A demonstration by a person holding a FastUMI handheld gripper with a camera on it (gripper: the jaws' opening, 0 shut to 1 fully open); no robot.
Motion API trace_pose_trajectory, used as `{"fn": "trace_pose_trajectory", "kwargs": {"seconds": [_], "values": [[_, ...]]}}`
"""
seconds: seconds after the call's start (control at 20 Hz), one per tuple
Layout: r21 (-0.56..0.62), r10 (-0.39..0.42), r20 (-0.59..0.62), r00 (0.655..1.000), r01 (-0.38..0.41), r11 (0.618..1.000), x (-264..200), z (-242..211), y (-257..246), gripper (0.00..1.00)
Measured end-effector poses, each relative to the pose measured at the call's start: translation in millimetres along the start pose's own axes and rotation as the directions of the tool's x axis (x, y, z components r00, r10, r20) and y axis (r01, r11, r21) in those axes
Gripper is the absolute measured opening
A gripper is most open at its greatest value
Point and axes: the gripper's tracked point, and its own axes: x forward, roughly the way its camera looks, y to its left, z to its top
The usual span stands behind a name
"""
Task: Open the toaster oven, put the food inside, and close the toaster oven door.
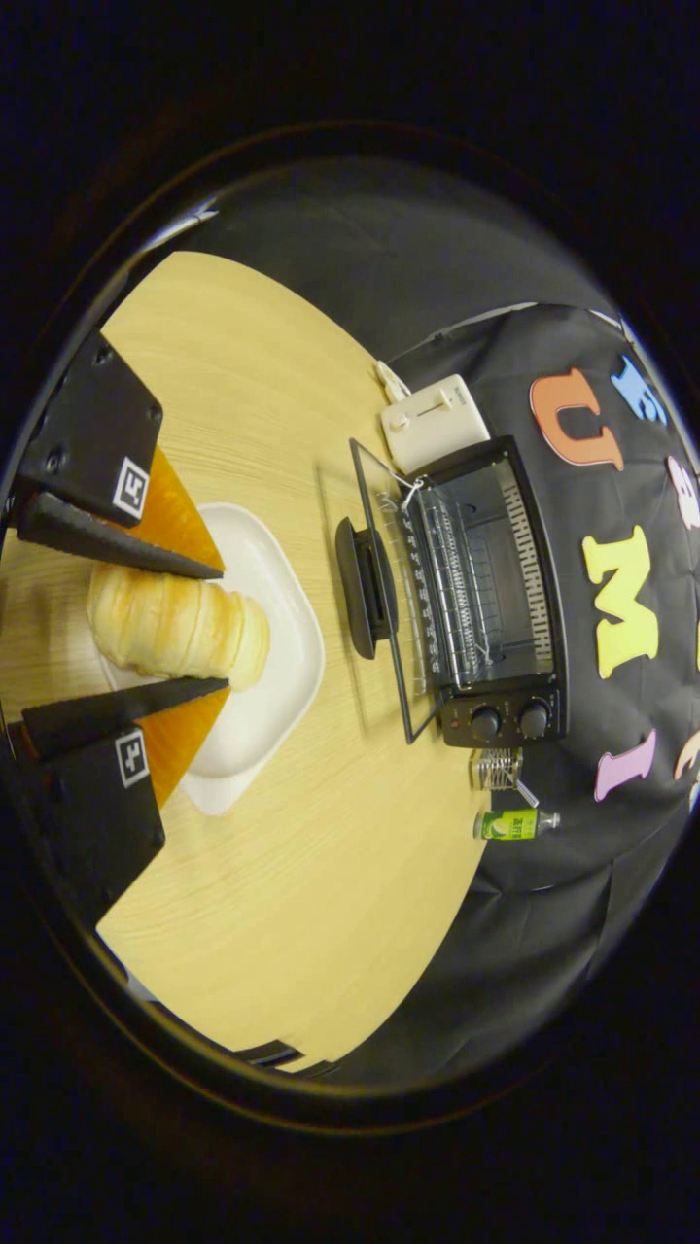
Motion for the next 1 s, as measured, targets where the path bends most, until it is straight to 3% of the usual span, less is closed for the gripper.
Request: {"fn": "trace_pose_trajectory", "kwargs": {"seconds": [0.25,0.35,0.5,0.85,1.0], "values": [[0.132,0.074,0.030,0.997,-0.078,0.988,-5.3,16.7,6.5,0.44],[0.156,0.144,0.077,0.987,-0.154,0.976,-12.0,34.8,19.9,0.43],[0.209,0.187,0.117,0.975,-0.209,0.955,-9.2,64.8,26.5,0.42],[0.365,0.230,0.208,0.951,-0.293,0.884,23.6,149.2,43.0,0.42],[0.415,0.214,0.227,0.950,-0.293,0.861,55.1,183.5,47.6,0.42]]}}
